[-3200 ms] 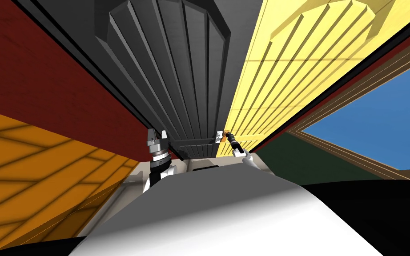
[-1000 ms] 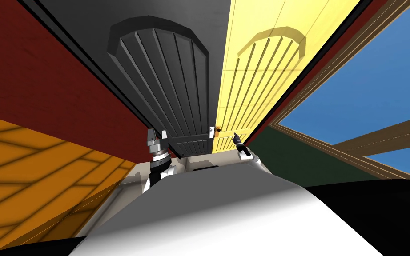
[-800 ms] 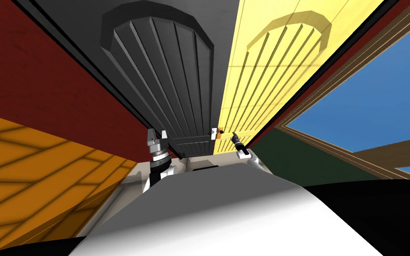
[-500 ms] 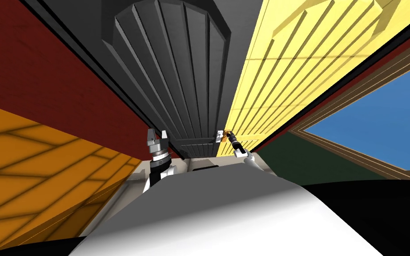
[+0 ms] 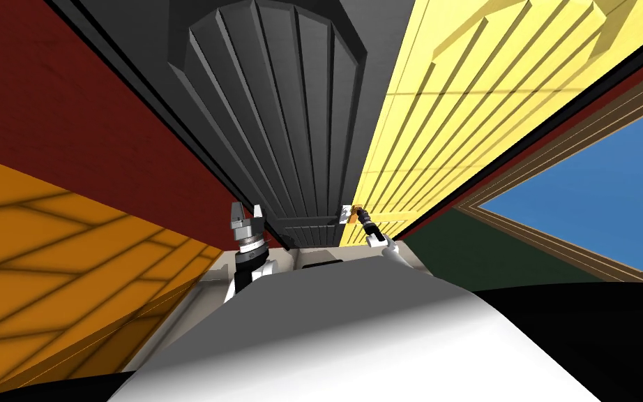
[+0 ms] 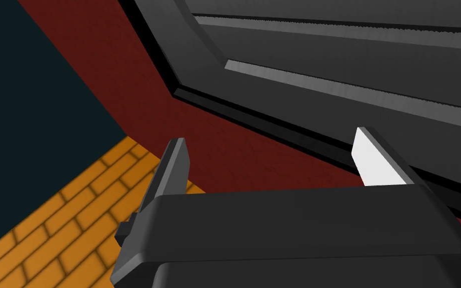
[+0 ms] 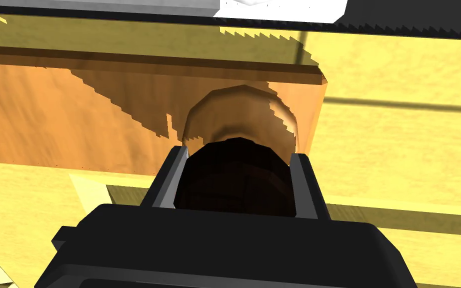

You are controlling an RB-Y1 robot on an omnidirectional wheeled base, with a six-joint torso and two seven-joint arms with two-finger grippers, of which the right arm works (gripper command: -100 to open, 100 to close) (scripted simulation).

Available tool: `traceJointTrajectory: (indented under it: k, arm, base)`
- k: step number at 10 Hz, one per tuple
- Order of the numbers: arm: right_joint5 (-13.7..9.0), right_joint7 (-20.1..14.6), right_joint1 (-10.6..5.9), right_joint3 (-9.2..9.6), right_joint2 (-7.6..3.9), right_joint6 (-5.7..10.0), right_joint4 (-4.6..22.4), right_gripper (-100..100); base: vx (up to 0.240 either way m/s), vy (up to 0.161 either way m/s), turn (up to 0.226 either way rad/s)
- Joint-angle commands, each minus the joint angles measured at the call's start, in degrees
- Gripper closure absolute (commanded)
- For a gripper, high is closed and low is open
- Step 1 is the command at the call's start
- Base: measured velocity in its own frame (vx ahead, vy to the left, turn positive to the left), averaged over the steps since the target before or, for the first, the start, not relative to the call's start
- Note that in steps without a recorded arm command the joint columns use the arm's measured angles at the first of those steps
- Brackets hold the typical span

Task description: Pull the door open

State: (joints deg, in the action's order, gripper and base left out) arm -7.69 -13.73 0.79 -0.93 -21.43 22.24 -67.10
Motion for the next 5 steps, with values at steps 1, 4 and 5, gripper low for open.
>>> traceJointTrajectory:
  k: [1,4,5]
  arm:
    - [-0.07,-0.03,0.06,-0.30,-0.20,-0.02,0.03,100]
    - [-0.30,-0.19,1.39,-1.28,-1.34,-0.18,0.68,100]
    - [-0.30,-0.19,1.39,-1.28,-1.34,-0.18,0.68,100]
  base:
    - [0.000,0.000,0.000]
    - [-0.071,-0.065,-0.081]
    - [-0.147,-0.084,-0.078]
